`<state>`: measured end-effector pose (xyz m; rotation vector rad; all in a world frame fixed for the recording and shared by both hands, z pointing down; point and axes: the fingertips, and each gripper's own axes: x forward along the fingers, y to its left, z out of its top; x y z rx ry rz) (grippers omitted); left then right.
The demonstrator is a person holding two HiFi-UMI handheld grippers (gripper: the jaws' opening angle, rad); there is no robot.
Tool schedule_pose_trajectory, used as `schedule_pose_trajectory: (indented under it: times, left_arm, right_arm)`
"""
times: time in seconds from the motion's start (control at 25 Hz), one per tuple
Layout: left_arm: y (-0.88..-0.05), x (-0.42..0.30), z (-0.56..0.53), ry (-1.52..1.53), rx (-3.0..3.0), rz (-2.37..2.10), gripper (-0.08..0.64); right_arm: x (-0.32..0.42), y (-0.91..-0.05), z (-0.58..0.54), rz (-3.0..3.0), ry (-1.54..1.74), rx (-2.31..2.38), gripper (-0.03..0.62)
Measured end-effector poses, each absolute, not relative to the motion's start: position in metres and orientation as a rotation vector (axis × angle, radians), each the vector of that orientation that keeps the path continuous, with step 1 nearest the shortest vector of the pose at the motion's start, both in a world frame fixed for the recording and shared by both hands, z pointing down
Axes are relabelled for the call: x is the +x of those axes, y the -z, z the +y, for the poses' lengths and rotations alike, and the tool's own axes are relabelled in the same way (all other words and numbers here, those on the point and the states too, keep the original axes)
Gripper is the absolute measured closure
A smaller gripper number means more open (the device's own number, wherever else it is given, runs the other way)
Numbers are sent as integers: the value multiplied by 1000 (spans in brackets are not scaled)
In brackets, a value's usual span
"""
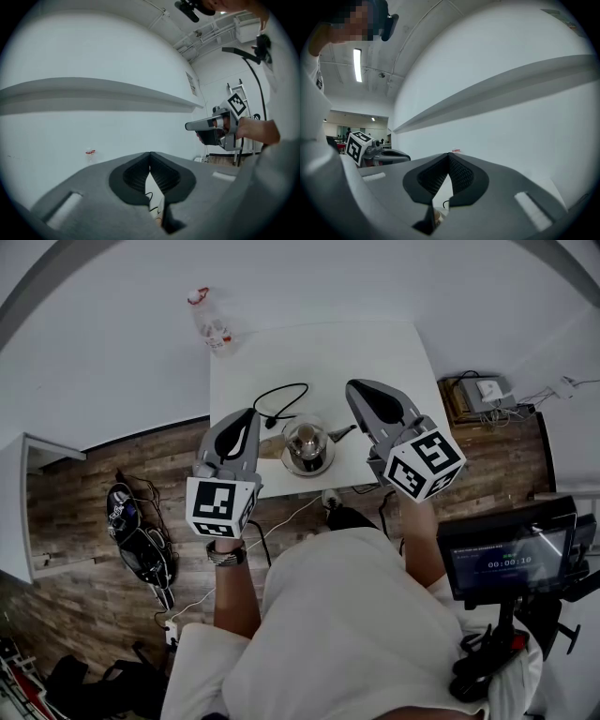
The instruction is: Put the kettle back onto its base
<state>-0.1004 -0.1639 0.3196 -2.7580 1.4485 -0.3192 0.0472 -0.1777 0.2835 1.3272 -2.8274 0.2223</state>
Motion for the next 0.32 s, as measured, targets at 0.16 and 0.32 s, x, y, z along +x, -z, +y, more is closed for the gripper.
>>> schedule_pose_trajectory:
  times: [0.16, 0.32]
  left_arm:
    - [-324, -100, -163, 329, -2768, 1448, 554]
    - [-327, -99, -162, 333, -2776, 1447, 554]
  right_arm:
    - [49, -286, -177, -2823, -226, 1333, 591]
    - [51, -288, -177, -2819, -231, 1342, 591]
